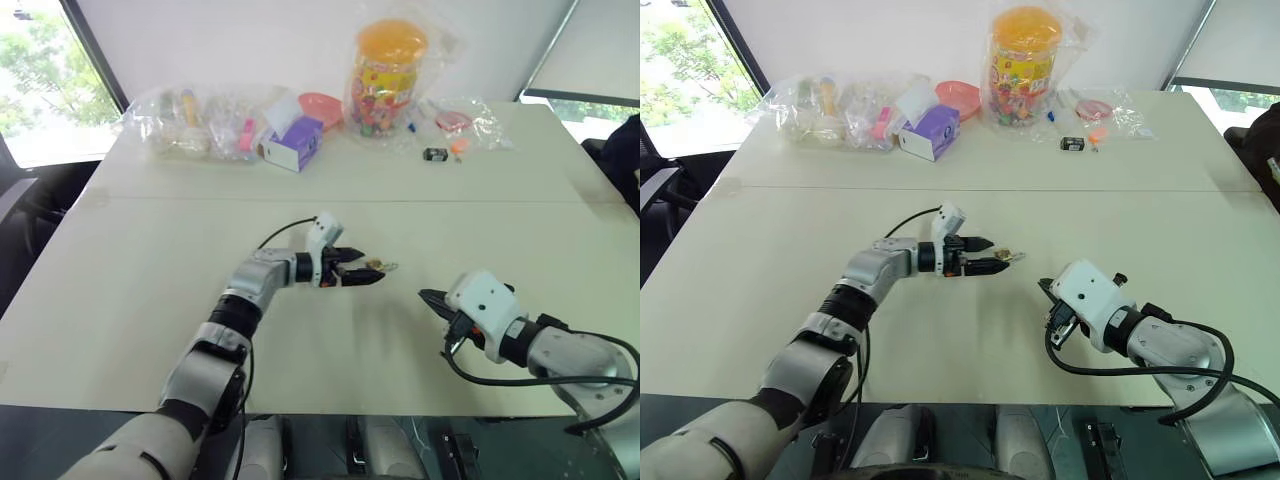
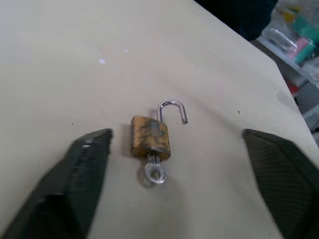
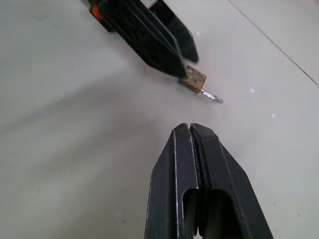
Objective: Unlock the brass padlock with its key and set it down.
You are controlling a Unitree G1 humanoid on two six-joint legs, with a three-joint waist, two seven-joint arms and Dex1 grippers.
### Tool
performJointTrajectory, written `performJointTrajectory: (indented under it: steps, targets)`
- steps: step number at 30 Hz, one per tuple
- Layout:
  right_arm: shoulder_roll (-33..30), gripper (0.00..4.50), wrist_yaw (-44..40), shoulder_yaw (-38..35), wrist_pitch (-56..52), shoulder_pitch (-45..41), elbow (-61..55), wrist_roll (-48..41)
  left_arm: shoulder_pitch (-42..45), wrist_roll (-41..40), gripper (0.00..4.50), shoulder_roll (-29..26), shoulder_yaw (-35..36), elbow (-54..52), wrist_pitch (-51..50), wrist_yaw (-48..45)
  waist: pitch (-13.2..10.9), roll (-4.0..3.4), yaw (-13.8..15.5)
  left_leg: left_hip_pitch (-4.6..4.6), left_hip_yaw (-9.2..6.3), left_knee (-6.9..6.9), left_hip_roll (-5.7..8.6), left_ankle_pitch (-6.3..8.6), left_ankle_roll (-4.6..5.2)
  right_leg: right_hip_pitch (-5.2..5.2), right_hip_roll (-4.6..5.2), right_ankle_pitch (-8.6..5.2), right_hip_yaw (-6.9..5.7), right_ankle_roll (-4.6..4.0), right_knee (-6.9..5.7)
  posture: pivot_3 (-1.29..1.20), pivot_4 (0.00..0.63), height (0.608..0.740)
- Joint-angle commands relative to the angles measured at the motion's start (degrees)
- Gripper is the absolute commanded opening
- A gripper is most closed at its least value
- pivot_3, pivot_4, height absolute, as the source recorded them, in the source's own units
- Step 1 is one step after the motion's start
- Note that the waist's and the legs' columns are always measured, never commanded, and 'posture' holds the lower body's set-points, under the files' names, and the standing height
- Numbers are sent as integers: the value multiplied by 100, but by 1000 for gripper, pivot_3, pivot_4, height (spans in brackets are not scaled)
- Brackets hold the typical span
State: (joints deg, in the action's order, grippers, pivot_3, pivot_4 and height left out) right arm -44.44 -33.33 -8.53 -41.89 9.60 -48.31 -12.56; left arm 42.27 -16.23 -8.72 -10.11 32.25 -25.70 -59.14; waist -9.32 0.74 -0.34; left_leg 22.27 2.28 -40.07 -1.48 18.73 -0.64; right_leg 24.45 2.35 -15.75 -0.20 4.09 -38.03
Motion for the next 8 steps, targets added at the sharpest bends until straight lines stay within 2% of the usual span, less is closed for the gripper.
performJointTrajectory:
  steps: [1, 8]
  targets:
    - [-175, 0, -167, -390, 43, 64, -209, -67, -289, -236, 4470, -512, 89, -1099, -272, -432, 0, 0, -24, 0, 0, 0, -1, 0, 0, 0, 0, 0, 0, 0, 0, 0, 150, 740]
    - [-554, 0, -619, -1002, -47, -162, -123, -368, -999, -668, 4470, -1473, 277, -2828, -657, -746, 0, -1, 7, 1, 0, -1, -2, -1, -1, -4, 6, 0, 0, 0, 2, 0, 150, 740]
